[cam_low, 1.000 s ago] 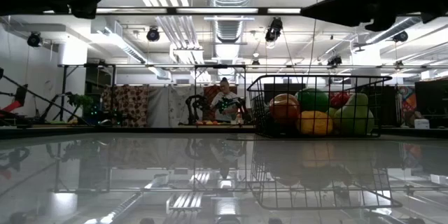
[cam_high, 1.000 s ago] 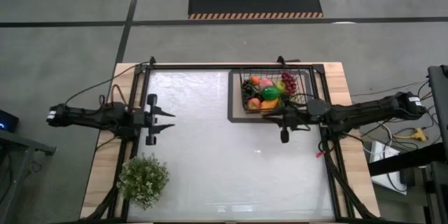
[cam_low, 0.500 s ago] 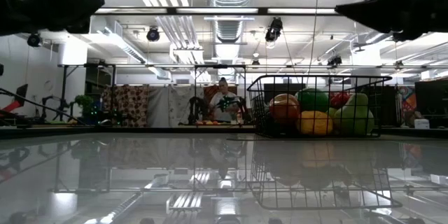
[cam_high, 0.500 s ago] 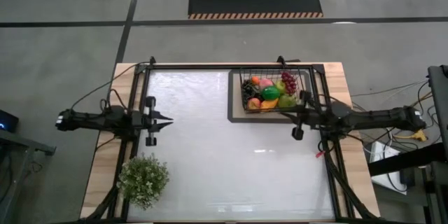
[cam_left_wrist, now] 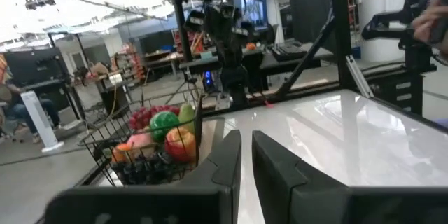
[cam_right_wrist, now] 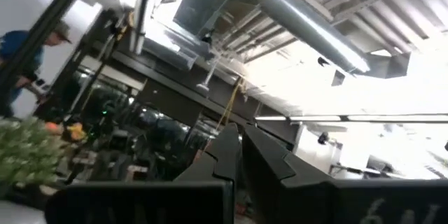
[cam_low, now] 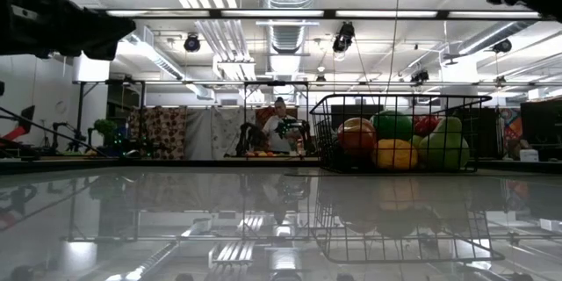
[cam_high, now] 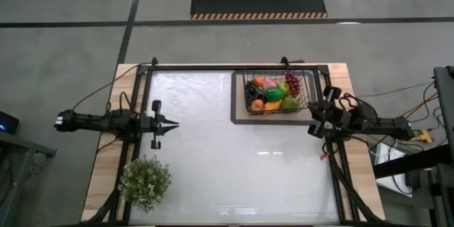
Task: Build produce basket
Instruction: Return to Home Position
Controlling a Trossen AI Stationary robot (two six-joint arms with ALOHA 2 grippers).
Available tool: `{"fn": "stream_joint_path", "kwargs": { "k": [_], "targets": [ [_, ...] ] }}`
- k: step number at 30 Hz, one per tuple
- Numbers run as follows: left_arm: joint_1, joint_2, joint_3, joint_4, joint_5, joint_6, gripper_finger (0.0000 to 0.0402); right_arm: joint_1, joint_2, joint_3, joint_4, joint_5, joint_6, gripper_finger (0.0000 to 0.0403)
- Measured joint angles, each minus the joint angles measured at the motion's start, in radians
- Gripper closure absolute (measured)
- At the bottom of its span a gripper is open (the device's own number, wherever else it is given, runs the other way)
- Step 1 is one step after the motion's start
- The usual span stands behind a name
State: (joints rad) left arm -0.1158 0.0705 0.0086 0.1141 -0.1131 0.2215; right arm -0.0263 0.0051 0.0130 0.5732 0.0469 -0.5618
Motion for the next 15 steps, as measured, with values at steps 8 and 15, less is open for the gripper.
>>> {"fn": "stream_joint_path", "kwargs": {
  "k": [8,15],
  "targets": [
    [0.0,0.047,-0.001,0.005,0.0,-0.004,0.0384,0.0,0.05,0.011,0.0,0.032,0.011,0.039],
    [0.0,0.083,-0.002,0.004,0.0,-0.004,0.0384,0.0,0.077,0.012,-0.001,0.032,0.012,0.039]
  ]
}}
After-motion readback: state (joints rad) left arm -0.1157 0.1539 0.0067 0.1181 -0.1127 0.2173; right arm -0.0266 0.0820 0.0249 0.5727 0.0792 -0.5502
